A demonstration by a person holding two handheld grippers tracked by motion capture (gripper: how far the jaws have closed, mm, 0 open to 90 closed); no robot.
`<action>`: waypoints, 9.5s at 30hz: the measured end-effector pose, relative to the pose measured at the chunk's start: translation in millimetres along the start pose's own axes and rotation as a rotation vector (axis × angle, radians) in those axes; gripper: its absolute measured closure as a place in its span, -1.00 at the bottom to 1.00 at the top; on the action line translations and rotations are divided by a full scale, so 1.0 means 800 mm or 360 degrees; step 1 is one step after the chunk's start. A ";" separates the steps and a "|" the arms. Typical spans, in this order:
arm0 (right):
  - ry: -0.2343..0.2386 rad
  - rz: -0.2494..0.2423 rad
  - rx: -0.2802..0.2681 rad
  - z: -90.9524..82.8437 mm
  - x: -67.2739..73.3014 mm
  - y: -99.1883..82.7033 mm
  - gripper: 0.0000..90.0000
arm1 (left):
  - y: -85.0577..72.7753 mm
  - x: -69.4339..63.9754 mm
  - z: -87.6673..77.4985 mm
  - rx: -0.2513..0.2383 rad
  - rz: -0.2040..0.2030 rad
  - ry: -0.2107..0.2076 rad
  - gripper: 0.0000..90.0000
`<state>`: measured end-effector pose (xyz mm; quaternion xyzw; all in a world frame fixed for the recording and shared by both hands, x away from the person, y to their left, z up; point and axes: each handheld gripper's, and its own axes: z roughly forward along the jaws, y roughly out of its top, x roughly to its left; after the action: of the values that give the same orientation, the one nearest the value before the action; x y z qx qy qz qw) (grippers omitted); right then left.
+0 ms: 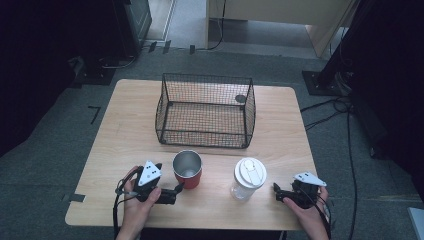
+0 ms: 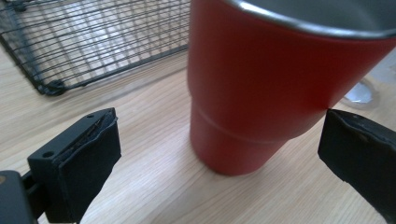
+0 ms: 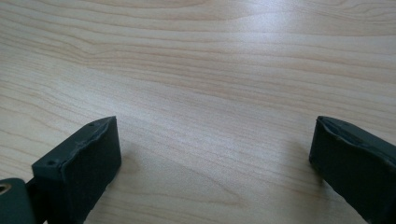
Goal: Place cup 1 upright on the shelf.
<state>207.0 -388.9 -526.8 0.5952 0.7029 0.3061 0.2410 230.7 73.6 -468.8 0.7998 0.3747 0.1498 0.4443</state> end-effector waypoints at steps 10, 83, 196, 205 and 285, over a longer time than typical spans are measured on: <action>0.0000 -0.0001 0.0000 0.000 0.000 0.000 -0.96 | 0.006 -0.009 0.015 0.0012 0.0037 -0.0059 -1.00; 0.0006 -0.0006 0.0004 0.000 0.000 0.000 -0.98 | 0.064 -0.024 0.032 -0.0221 0.0085 0.0017 -0.84; 0.0018 -0.0007 0.0006 0.000 -0.001 0.000 -0.98 | 0.226 0.078 0.150 -0.0444 0.0029 0.0474 -0.84; 0.0025 -0.0016 0.0007 0.000 -0.002 0.000 -0.99 | 0.228 0.093 0.172 -0.0359 -0.0008 0.0427 -0.84; 0.0024 -0.0017 0.0008 0.000 -0.001 0.000 -0.99 | 0.212 0.107 0.241 0.0083 -0.0171 0.0822 -1.00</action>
<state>207.4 -390.0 -526.8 0.5896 0.7086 0.3075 0.2359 477.9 -34.3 -445.7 0.7253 0.5212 0.3155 0.3206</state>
